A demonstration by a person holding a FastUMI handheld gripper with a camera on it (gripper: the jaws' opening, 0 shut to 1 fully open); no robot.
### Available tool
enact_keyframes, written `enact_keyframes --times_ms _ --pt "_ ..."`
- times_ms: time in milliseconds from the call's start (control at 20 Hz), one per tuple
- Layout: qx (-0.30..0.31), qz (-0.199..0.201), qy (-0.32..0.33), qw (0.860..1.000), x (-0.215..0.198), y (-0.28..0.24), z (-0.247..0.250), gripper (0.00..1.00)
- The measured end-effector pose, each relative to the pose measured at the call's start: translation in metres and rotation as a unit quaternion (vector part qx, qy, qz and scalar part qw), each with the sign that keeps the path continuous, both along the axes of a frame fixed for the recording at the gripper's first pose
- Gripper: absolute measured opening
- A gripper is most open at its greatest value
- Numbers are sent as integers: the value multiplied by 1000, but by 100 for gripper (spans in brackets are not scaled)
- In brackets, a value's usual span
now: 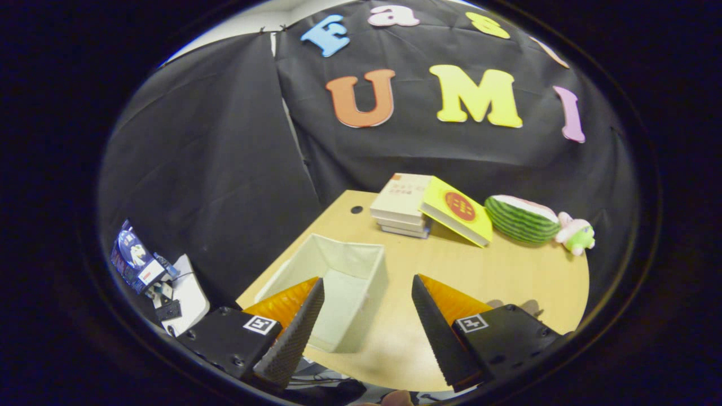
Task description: Open the storage box then place both shoes into the box .Put the left shoe in first, then the right shoe, with the right side of both shoes facing outward in a uniform manner.
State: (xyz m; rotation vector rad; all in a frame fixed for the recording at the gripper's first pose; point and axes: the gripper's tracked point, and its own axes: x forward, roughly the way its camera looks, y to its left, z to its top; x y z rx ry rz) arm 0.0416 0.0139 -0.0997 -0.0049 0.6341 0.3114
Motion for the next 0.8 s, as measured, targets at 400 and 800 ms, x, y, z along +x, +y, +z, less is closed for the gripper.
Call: enact_keyframes --times_ms 400,800 --pt "-7 -38 62 997 -12 -139 -56 100" --pt "8 -56 176 983 -32 -194 -153 100"
